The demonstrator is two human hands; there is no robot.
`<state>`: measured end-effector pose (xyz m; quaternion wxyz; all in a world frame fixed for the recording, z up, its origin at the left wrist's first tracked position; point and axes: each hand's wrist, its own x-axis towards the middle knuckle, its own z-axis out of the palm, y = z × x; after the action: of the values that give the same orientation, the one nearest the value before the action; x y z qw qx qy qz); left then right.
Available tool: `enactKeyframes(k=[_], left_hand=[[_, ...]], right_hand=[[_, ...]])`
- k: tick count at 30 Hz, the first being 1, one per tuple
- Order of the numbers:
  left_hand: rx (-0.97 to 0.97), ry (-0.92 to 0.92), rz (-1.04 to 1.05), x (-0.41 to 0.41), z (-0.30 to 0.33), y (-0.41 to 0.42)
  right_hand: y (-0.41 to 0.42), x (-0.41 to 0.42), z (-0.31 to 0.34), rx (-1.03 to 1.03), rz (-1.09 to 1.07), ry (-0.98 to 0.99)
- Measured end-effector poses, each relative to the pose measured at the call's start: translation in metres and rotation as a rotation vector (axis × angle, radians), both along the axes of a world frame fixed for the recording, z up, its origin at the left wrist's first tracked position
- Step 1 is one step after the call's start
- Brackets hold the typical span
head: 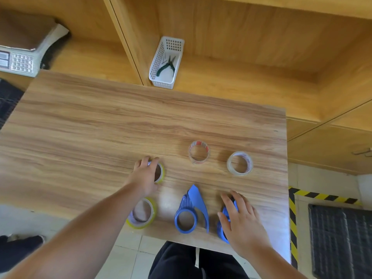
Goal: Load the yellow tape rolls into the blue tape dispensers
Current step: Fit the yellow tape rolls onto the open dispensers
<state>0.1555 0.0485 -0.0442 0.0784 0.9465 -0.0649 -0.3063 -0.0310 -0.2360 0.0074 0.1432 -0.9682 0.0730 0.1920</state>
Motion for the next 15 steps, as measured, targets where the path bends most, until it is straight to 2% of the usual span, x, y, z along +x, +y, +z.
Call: enactKeyframes(k=[7,15], left_hand=[[-0.058,-0.076,-0.043,-0.017,0.016,-0.004],[-0.205,-0.126,-0.189,-0.106,0.043,-0.024]], right_hand=[[0.000,-0.003,-0.003,-0.010,0.030,-0.019],[0.003,-0.005,-0.014,0.033,0.208,0.093]])
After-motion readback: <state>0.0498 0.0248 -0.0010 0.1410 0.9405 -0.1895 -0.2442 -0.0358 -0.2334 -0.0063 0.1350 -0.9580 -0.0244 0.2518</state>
